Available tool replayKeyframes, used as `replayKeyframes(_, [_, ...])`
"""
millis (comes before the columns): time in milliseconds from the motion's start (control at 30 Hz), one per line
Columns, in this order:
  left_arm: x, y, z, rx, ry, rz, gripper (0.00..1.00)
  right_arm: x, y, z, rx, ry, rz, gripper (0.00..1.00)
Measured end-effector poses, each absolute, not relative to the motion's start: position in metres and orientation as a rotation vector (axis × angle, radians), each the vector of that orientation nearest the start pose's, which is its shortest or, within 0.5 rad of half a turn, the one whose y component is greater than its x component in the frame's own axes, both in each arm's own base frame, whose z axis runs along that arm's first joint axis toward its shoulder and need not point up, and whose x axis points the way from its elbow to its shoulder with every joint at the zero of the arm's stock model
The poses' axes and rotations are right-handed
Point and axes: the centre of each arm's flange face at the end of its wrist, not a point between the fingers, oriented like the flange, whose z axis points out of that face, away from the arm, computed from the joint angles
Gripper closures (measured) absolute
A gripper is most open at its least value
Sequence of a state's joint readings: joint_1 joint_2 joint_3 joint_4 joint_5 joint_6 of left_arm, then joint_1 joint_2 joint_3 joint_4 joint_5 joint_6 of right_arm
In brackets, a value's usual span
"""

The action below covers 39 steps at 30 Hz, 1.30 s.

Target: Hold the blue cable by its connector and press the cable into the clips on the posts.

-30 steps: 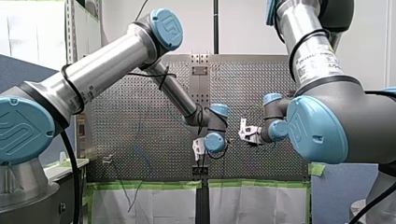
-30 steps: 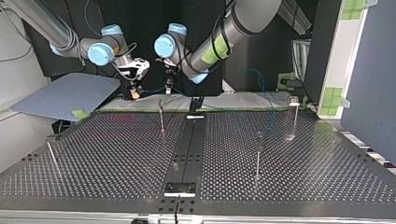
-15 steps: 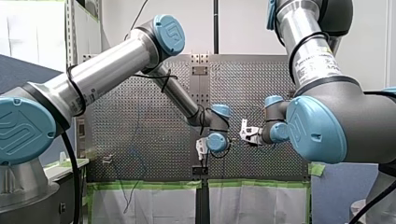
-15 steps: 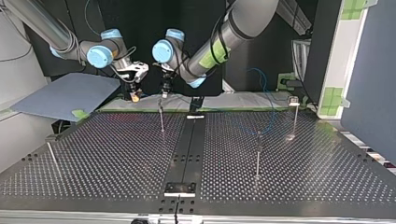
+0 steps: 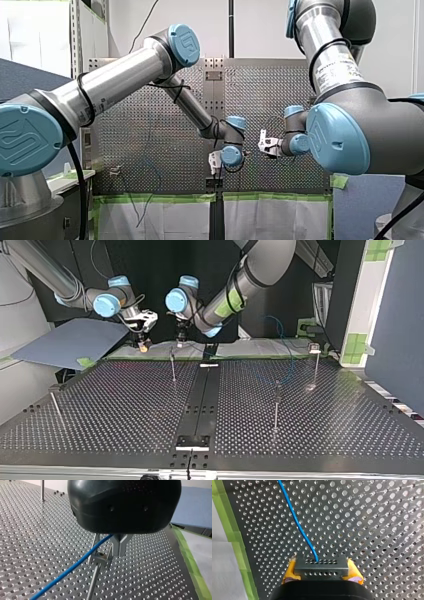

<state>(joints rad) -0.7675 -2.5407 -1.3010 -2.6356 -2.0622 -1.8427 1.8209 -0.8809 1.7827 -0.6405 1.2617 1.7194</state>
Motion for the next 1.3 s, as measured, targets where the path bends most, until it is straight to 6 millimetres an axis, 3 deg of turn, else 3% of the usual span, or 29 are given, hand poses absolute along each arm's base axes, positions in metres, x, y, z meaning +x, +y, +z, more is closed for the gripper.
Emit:
replayKeyframes(700, [0.494,-0.55,0.047,0.078,1.733,-0.381,1.0,0.305,-0.54,0.072,-2.369,1.667,-2.168,1.0])
replayKeyframes(1000, [0.509,-0.546,0.036,0.078,1.747,-0.395,1.0,0.306,-0.544,0.073,-2.368,1.666,-2.18,1.0])
replayKeyframes(1300, [0.532,-0.543,0.049,0.062,1.723,-0.407,1.0,0.308,-0.552,0.055,-2.374,1.674,-2.154,1.0])
